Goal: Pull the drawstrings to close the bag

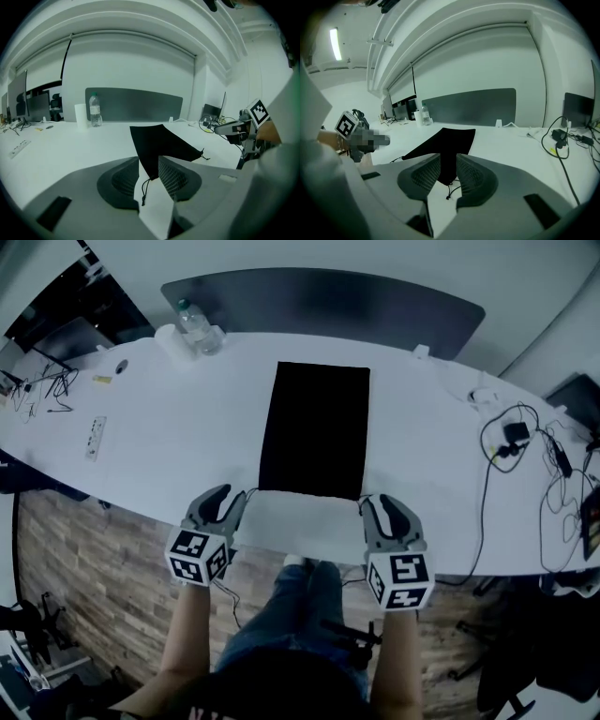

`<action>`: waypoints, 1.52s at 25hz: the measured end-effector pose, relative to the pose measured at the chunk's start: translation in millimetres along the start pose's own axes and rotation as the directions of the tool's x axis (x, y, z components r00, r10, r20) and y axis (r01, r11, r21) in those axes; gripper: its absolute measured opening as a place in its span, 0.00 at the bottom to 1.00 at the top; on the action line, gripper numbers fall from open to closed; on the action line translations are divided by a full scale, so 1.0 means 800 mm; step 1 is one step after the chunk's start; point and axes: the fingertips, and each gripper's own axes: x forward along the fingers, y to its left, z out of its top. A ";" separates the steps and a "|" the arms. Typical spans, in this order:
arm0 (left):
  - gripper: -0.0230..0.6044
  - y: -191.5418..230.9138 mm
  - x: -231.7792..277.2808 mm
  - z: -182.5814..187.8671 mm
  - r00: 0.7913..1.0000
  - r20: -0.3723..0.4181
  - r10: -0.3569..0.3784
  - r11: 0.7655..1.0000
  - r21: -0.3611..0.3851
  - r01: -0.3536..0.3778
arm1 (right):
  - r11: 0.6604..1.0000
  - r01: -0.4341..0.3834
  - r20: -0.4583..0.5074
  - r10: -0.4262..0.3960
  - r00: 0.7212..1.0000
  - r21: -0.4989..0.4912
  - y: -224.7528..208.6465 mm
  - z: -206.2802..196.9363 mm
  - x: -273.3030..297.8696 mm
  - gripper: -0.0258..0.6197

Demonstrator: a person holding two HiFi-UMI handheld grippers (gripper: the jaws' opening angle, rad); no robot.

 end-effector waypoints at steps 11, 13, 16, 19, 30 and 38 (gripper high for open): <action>0.23 -0.001 0.025 -0.085 0.987 -0.159 -0.010 0.999 0.040 0.016 | 1.000 -0.010 -0.164 0.012 0.986 0.013 0.015 -0.092 0.019 0.19; 0.23 0.002 0.031 -0.098 0.982 -0.188 -0.003 0.998 0.055 0.013 | 1.000 -0.008 -0.185 0.011 0.983 0.016 0.017 -0.103 0.023 0.19; 0.23 0.006 0.038 -0.114 0.974 -0.227 0.003 0.999 0.041 0.006 | 1.000 0.005 -0.206 -0.001 0.978 0.018 0.017 -0.115 0.026 0.19; 0.21 0.009 0.042 -0.118 0.968 -0.250 0.014 0.999 0.038 -0.004 | 1.000 0.019 -0.224 -0.015 0.975 0.014 0.014 -0.123 0.030 0.20; 0.07 0.002 0.048 -0.119 0.926 -0.373 -0.060 0.994 0.065 0.090 | 0.996 0.082 -0.340 -0.092 0.936 -0.044 0.010 -0.145 0.058 0.22; 0.07 0.002 0.050 -0.121 0.924 -0.380 -0.042 0.996 0.062 0.071 | 0.994 0.098 -0.340 -0.105 0.935 -0.040 0.007 -0.149 0.059 0.06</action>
